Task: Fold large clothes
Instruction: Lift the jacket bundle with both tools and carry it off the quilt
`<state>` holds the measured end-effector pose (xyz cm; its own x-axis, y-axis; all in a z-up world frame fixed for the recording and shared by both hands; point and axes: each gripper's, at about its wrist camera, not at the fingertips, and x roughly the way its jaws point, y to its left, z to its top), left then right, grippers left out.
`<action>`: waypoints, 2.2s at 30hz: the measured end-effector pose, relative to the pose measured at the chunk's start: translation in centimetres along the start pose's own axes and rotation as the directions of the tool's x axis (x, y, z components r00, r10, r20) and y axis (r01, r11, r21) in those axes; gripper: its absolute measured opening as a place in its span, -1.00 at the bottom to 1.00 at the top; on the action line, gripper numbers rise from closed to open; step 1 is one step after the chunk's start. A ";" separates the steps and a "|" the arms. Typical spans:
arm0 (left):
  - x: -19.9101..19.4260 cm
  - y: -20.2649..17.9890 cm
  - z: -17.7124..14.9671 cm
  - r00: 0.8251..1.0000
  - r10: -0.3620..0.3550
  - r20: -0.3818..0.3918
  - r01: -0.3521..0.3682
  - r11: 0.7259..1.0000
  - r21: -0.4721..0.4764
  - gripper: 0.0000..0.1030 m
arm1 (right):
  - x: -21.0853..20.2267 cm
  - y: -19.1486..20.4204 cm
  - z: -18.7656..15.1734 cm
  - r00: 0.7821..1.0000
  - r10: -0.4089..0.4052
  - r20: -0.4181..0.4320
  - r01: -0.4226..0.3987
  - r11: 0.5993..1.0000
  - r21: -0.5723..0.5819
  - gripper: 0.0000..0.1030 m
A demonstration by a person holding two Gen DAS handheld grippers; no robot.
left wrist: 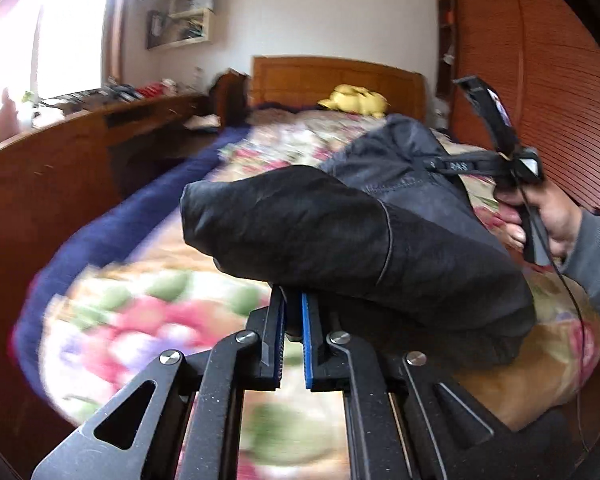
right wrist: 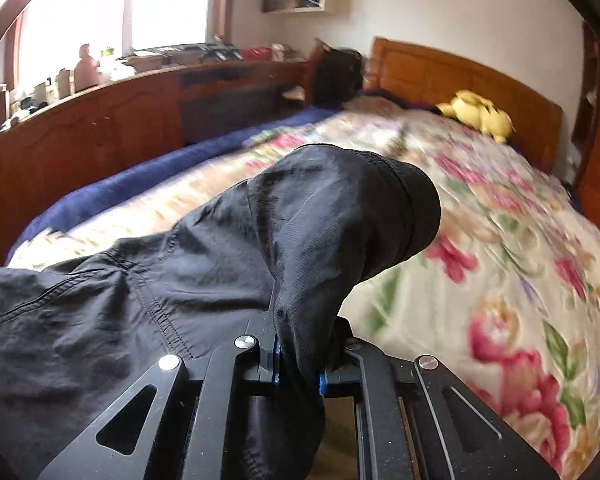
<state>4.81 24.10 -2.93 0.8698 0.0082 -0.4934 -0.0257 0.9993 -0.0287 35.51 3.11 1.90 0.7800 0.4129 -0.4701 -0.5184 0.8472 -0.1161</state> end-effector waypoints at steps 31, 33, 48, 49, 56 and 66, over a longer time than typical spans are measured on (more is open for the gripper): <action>-1.0 22.4 -7.3 0.930 0.365 -0.043 -0.366 0.909 -0.202 -0.83 | 14.0 20.1 8.8 0.984 0.162 -0.079 -0.170 0.980 -0.107 -0.19; -1.3 22.5 -7.2 0.929 0.368 -0.044 -0.369 0.905 -0.211 -0.78 | 13.0 19.6 8.3 0.985 0.159 -0.073 -0.165 0.981 -0.097 0.02; -8.6 19.9 -5.8 0.925 0.376 0.060 -0.359 0.914 -0.186 0.57 | 3.0 24.8 1.5 0.912 0.409 -0.017 -0.405 0.894 -0.191 0.38; -9.3 19.7 -5.6 0.925 0.374 0.073 -0.355 0.915 -0.193 0.59 | 2.6 25.3 1.0 0.910 0.414 -0.024 -0.410 0.890 -0.202 0.38; -12.2 17.4 -3.7 0.929 0.357 0.101 -0.333 0.922 -0.196 0.59 | 2.6 25.8 -2.1 0.922 0.382 -0.060 -0.386 0.911 -0.144 0.38; -13.1 9.3 -0.9 0.953 0.273 0.135 -0.256 0.958 -0.126 0.59 | -9.9 17.0 -3.1 0.966 0.256 0.023 -0.253 0.963 -0.094 0.40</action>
<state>-7.23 33.22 2.45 0.8881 0.2853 -0.3603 -0.3099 0.9507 -0.0109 17.86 12.39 1.89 0.6289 0.6237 -0.4642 -0.7295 0.6799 -0.0748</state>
